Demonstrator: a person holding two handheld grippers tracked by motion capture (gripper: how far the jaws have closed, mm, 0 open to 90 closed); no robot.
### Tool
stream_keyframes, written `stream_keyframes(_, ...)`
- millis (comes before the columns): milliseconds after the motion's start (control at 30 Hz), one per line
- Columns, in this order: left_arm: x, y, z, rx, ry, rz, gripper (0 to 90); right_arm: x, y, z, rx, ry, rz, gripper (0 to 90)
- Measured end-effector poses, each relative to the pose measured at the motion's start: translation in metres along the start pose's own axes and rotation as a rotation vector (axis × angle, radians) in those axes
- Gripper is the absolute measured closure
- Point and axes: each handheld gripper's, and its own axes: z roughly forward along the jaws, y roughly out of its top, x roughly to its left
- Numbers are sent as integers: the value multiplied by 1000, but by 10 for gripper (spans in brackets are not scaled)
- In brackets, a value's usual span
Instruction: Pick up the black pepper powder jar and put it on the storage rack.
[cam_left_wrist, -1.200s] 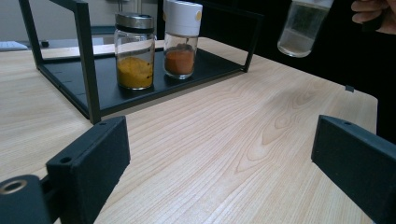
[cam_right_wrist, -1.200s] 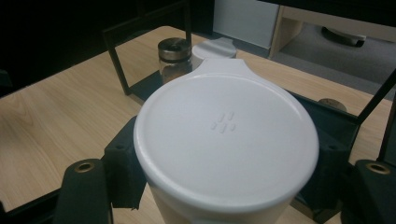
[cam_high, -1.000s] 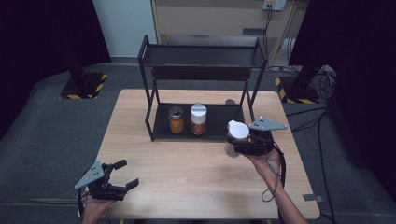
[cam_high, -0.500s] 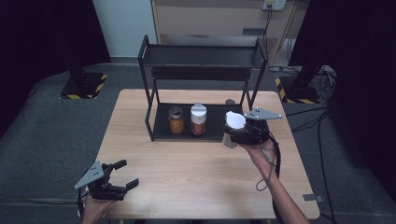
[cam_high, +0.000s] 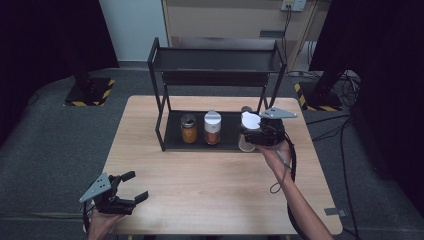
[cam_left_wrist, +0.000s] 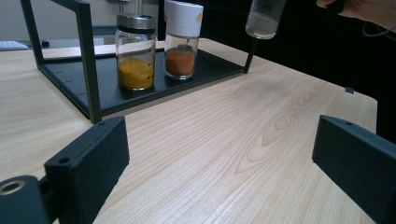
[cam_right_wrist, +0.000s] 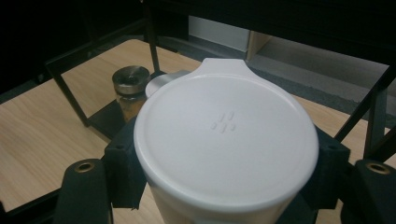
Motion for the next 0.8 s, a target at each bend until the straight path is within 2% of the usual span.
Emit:
stream_keyframes(300, 0, -1, -1, -4, 7, -10, 15, 2, 8, 21, 3, -50, 10, 308)
stream_keyframes(500, 0, -1, -1, -8, 9, -17, 8, 4, 6, 35, -8, -89, 33, 308)
stream_keyframes(667, 0, -1, -1, -10, 7, -17, 8, 8, 6, 48, 3, -126, 23, 308)
stream_keyframes(800, 1, -2, -1, -10, 6, -18, 8, 9, 4, 58, 6, -146, 45, 307)
